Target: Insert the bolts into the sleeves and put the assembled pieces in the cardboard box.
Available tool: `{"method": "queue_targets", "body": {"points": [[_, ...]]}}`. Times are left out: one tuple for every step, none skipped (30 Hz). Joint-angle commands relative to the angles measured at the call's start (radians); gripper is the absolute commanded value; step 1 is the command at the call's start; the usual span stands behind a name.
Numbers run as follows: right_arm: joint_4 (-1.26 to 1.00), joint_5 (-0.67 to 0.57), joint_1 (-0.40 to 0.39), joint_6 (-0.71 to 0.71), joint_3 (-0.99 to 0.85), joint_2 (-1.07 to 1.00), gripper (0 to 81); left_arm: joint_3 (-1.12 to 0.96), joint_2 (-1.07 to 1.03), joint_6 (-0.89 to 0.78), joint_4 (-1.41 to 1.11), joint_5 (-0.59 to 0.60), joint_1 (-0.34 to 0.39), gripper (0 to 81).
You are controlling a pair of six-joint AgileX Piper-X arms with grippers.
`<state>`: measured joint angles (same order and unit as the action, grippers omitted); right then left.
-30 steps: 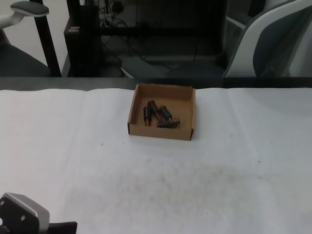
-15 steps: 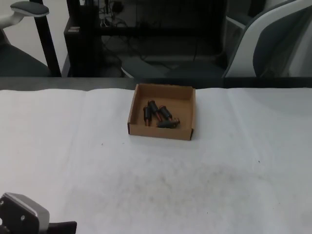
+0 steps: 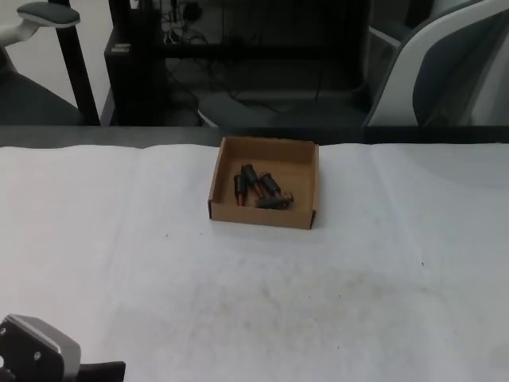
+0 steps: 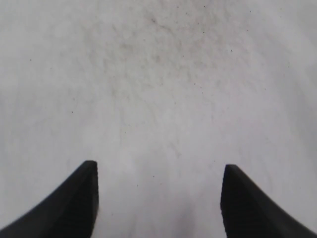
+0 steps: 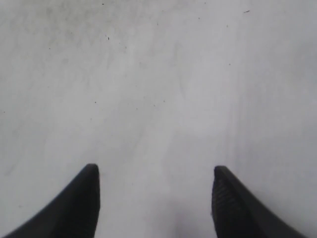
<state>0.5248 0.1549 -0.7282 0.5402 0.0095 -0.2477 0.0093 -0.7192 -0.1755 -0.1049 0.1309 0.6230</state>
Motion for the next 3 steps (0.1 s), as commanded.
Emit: {"method": "queue_targets", "body": {"points": [[0.002,-0.003,-0.001,-0.007,-0.009,0.006,65.9,-0.009,0.005,-0.002,-0.011,0.005,0.004,70.0],[0.002,-0.003,-0.001,-0.007,-0.009,0.006,65.9,-0.009,0.005,-0.002,-0.011,0.005,0.004,70.0],[0.002,-0.003,-0.001,-0.007,-0.009,0.006,65.9,-0.009,0.005,-0.002,-0.011,0.005,0.004,70.0]]}}
